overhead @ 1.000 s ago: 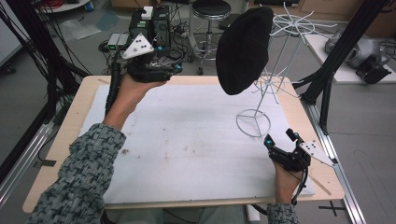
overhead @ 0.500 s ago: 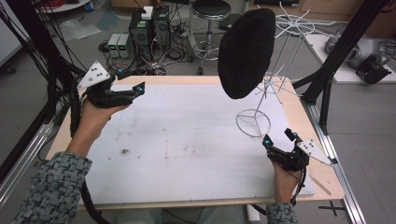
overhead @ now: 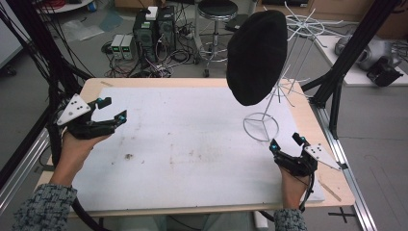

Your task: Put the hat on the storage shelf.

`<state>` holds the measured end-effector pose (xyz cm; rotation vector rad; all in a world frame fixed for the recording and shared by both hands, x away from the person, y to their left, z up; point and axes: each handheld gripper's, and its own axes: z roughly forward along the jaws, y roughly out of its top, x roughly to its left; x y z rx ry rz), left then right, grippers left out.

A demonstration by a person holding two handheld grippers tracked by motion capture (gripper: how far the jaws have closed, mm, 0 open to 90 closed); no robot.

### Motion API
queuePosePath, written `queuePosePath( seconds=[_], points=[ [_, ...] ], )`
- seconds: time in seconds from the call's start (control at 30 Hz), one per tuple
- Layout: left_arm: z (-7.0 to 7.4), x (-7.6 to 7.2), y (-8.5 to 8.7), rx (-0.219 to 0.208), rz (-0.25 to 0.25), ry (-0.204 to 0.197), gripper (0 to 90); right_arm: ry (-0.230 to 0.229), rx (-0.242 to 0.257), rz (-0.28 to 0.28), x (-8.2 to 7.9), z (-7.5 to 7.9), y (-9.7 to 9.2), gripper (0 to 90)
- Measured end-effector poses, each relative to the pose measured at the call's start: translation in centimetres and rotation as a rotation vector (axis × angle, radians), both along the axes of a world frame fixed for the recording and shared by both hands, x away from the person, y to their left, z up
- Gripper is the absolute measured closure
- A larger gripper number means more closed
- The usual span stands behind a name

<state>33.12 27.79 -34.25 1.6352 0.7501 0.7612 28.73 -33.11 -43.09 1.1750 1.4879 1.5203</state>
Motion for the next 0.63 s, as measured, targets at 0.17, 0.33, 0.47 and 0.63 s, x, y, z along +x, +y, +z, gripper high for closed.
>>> queuePosePath(
  seconds=[0.17, 0.33, 0.47, 0.63],
  points=[
    [-1.9, -0.9, 1.0, -0.009, 0.027, 0.015, 26.8, 0.005, -0.007, 0.003, 0.0, 0.0, 0.1, 7.4],
    [-3.1, -1.5, 1.8, -0.032, 0.046, 0.03, 26.5, 0.01, -0.015, 0.007, 0.1, -0.1, 0.2, 7.4],
    [-3.4, -1.6, 2.2, -0.052, 0.062, 0.026, 25.6, 0.008, -0.015, 0.006, 0.1, -0.1, 0.2, 7.5],
    [-3.9, -1.6, 2.3, -0.047, 0.069, 0.032, 25.6, 0.009, -0.013, 0.005, 0.0, 0.0, 0.3, 7.5]
  ],
)
